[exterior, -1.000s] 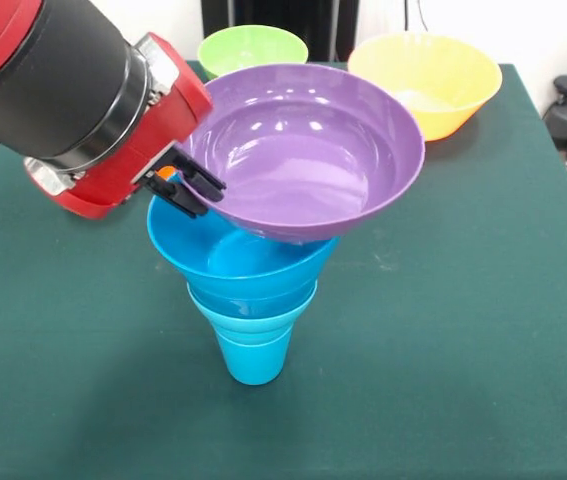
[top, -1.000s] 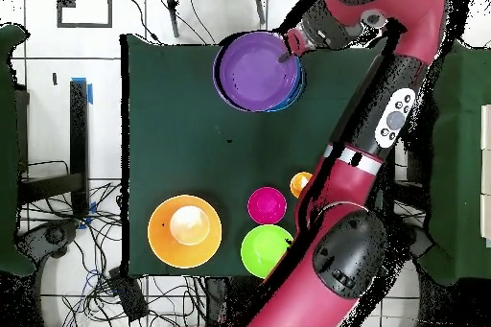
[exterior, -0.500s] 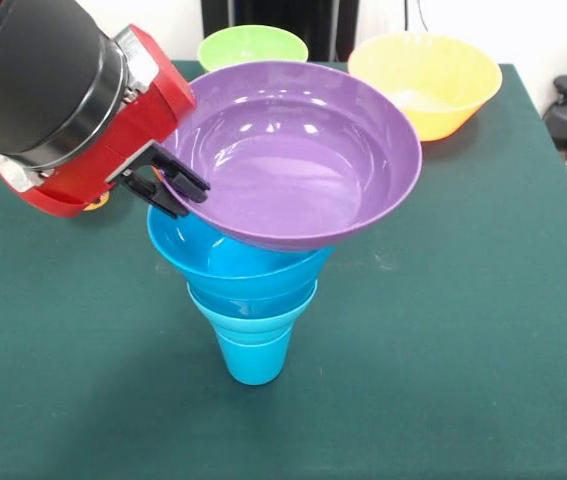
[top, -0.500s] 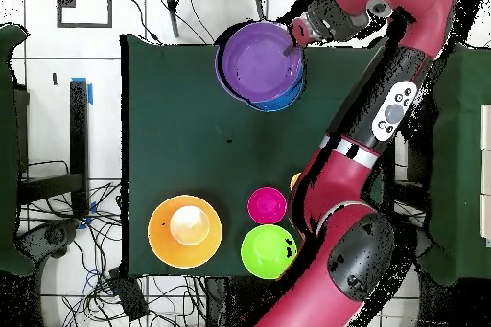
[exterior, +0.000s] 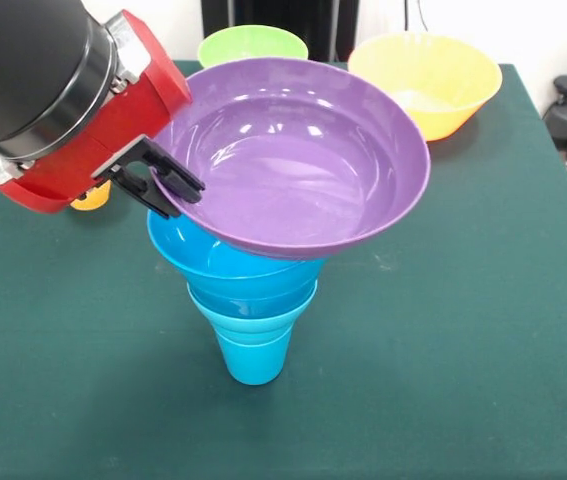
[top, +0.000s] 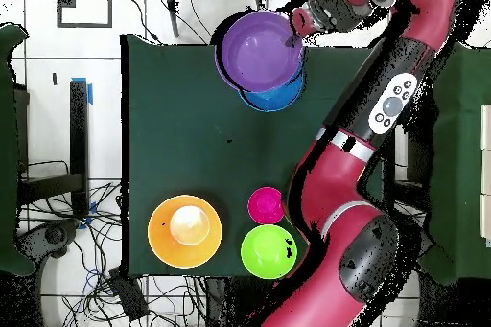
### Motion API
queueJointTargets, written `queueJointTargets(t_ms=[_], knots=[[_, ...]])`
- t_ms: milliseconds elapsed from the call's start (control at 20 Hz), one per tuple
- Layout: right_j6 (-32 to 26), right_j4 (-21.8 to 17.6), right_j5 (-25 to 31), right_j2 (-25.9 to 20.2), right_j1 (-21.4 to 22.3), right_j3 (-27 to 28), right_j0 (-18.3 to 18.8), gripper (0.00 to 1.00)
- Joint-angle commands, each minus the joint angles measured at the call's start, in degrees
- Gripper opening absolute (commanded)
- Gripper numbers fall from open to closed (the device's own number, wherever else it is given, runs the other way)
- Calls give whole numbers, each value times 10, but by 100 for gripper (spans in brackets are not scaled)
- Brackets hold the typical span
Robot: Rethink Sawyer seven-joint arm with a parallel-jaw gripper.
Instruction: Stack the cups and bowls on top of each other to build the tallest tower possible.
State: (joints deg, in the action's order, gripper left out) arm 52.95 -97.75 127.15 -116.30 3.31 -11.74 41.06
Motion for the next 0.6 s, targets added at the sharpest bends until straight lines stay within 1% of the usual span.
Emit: queueJointTargets(t_ms=[50,250,450,600], knots=[[-92,-79,59,-37,-7,56,2,0],[-91,-77,61,-39,-11,51,4,0],[-90,-59,62,-28,-13,42,7,0],[-86,-36,61,-14,-17,31,10,0]])
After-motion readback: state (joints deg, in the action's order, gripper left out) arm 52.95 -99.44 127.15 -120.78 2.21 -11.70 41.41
